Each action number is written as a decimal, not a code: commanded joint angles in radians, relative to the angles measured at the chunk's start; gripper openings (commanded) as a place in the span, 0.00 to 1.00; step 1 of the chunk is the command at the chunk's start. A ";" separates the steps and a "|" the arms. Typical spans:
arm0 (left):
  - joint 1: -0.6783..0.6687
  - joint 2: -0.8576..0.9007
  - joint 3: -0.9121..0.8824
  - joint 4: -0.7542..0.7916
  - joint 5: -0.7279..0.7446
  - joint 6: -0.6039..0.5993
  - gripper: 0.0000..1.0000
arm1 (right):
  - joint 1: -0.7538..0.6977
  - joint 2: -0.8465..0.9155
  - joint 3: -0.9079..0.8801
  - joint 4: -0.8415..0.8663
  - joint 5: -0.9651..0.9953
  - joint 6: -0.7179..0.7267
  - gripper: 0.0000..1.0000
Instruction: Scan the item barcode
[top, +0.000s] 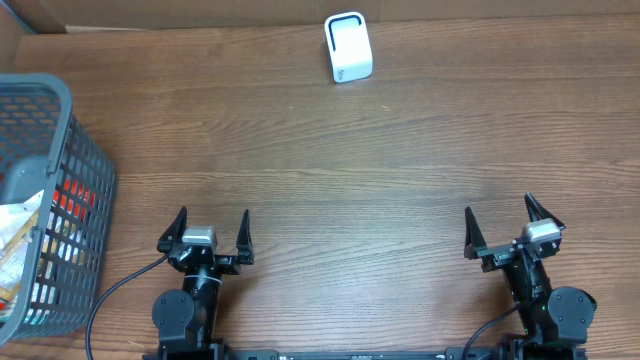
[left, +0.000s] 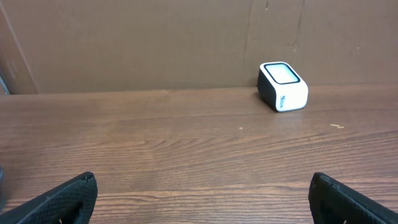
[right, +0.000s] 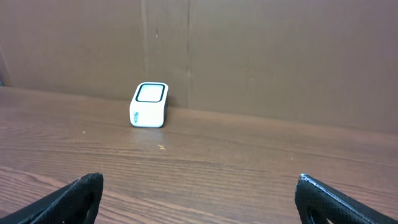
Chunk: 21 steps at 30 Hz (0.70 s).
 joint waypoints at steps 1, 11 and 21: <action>0.010 -0.009 -0.003 0.000 0.011 -0.014 0.99 | 0.006 -0.007 -0.010 0.012 -0.002 0.006 1.00; 0.010 -0.009 0.011 0.008 0.010 -0.014 1.00 | 0.006 -0.007 -0.010 0.013 -0.002 0.007 1.00; 0.010 -0.009 0.056 0.005 0.011 -0.029 1.00 | 0.006 -0.007 0.047 -0.028 -0.002 0.007 1.00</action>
